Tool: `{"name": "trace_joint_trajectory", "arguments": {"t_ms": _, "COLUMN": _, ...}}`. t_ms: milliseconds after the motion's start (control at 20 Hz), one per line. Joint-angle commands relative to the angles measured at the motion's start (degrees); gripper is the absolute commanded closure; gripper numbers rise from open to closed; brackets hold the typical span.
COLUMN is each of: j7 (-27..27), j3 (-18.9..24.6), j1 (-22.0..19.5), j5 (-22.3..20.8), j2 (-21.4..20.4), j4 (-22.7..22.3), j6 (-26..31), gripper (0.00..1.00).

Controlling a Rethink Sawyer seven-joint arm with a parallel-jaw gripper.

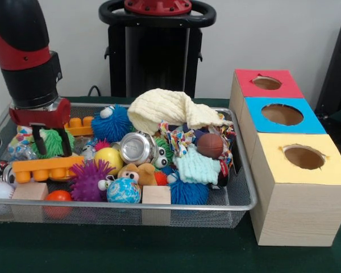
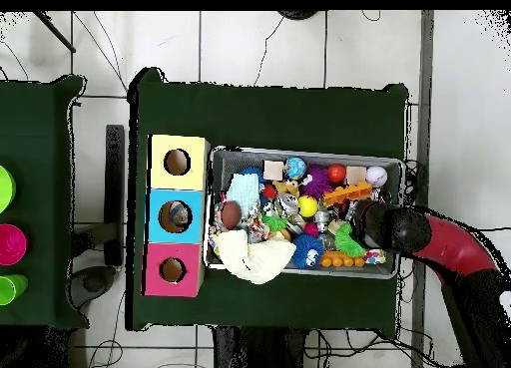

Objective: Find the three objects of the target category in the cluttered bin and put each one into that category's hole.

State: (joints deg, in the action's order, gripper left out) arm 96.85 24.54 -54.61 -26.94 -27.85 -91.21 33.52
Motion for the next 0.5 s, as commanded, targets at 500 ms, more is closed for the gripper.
{"name": "trace_joint_trajectory", "arguments": {"t_ms": 500, "j7": -22.3, "j3": 8.9, "j1": -4.4, "j5": -6.5, "j2": 5.0, "j4": 8.0, "j6": 9.9, "gripper": 0.00}}
